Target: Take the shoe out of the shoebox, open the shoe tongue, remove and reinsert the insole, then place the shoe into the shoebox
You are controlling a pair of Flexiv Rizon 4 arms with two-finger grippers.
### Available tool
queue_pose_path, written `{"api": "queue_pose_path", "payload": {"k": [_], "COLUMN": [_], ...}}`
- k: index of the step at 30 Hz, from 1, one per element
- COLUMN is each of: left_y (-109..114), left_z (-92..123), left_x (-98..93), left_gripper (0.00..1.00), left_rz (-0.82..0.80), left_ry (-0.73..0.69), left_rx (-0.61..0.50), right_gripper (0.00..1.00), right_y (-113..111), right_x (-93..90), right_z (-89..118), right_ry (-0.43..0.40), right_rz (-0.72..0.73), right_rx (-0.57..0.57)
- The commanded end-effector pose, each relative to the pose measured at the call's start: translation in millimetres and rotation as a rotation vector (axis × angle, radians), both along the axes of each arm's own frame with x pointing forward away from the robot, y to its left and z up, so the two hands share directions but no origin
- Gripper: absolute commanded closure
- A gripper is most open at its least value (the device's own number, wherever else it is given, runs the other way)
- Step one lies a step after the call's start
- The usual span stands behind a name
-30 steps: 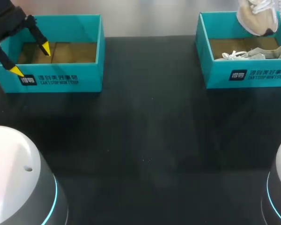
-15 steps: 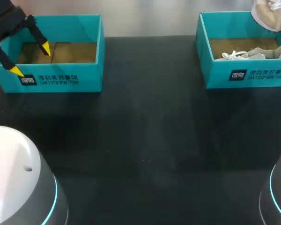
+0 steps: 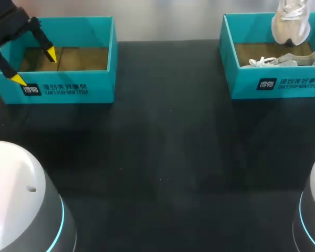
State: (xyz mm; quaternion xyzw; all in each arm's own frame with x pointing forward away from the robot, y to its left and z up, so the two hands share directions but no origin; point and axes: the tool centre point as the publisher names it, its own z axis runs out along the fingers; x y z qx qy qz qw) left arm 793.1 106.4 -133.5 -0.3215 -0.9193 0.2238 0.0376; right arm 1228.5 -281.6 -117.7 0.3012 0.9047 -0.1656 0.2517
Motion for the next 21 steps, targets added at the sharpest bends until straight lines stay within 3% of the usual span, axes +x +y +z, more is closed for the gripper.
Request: {"api": "queue_pose_path", "payload": {"k": [1,3,20,21], "left_y": [0.4,0.4,0.4,0.4], "left_z": [0.3,0.3,0.3,0.3], "left_x": [1.3,1.3,1.3,1.3], "left_gripper": [0.00,0.00,0.00,0.00], "left_rz": [-0.002,-0.002,-0.002,-0.002], "left_ry": [0.002,0.002,0.002,0.002], "left_rx": [0.003,0.003,0.003,0.003], "right_gripper": [1.00,1.00,1.00,1.00], "right_y": [-2.6,-4.3,-4.3,-10.4], "right_x": [-17.7,-22.8,-22.8,-28.2], "right_z": [1.1,0.7,0.7,-0.5], "right_ry": [-0.090,-0.126,-0.126,-0.142], "right_rz": [-0.433,-0.480,-0.480,-0.539], "right_rx": [0.040,0.096,0.096,0.121]}}
